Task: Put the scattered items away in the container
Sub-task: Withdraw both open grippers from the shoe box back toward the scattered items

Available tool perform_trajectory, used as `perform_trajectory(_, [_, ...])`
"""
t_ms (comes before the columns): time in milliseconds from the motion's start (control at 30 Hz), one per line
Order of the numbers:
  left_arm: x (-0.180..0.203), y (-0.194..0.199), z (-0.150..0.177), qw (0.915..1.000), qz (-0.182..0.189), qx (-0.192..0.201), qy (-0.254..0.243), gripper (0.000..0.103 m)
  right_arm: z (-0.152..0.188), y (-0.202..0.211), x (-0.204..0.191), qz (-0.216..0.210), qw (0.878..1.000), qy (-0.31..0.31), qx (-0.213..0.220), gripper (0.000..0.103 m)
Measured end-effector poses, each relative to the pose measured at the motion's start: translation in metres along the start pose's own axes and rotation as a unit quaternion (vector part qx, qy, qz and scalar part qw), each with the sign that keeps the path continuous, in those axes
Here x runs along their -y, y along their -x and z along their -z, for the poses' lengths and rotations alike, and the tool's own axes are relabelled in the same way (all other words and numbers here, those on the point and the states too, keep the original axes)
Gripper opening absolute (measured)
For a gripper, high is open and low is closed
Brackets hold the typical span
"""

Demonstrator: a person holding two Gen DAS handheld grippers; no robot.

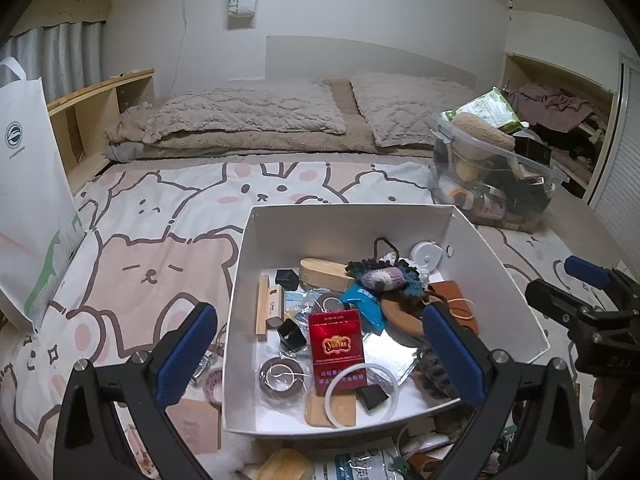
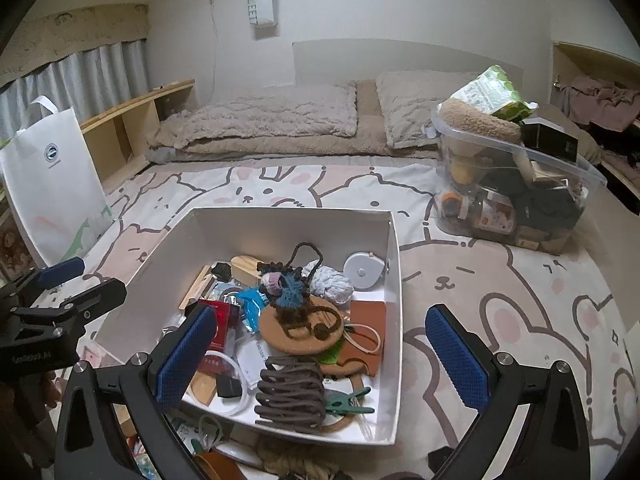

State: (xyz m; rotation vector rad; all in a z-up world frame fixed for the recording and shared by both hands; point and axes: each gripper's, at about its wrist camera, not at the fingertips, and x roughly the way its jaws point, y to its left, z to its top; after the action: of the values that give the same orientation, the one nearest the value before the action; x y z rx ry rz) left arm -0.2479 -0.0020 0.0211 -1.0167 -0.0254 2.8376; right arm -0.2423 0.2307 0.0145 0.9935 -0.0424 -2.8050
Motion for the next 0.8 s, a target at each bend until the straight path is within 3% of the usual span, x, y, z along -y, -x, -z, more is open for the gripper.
perform_trajectory(800, [0.006,0.068,0.054,0.9967,0.028,0.076,-0.005,0.103,0.063,0.074,0.008,0.003,0.995,0.013,0.101,0.103])
